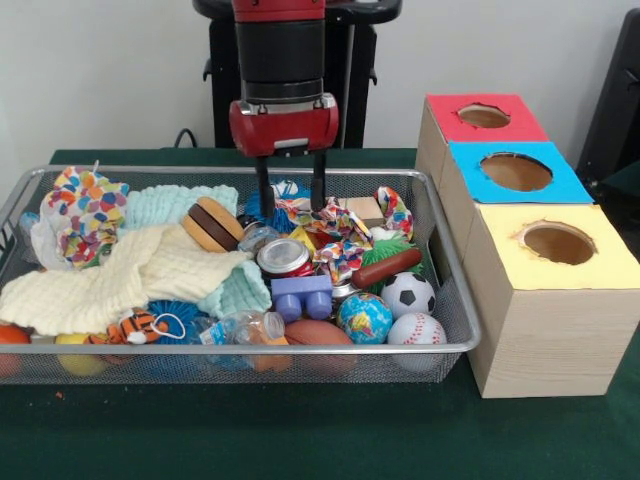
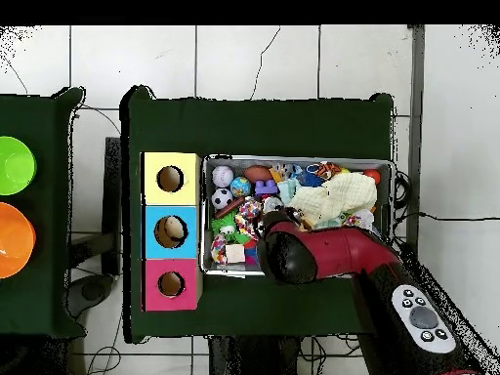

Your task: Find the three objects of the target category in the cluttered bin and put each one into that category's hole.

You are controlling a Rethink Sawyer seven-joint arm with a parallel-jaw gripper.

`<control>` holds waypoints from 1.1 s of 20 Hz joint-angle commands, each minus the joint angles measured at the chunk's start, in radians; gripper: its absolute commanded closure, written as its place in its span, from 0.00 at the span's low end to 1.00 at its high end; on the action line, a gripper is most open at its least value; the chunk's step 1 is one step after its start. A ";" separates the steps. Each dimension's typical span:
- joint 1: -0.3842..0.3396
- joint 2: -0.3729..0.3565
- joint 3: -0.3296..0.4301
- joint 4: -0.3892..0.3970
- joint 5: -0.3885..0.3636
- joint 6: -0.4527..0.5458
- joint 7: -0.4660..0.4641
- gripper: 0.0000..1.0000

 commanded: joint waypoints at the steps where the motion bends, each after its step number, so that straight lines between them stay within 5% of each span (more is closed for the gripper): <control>1: -0.050 0.106 0.085 -0.132 -0.112 -0.028 -0.089 0.00; 15: -0.103 0.240 0.187 -0.296 -0.072 0.199 -0.201 0.00; 22: -0.106 0.302 0.127 -0.480 -0.065 0.309 -0.191 0.00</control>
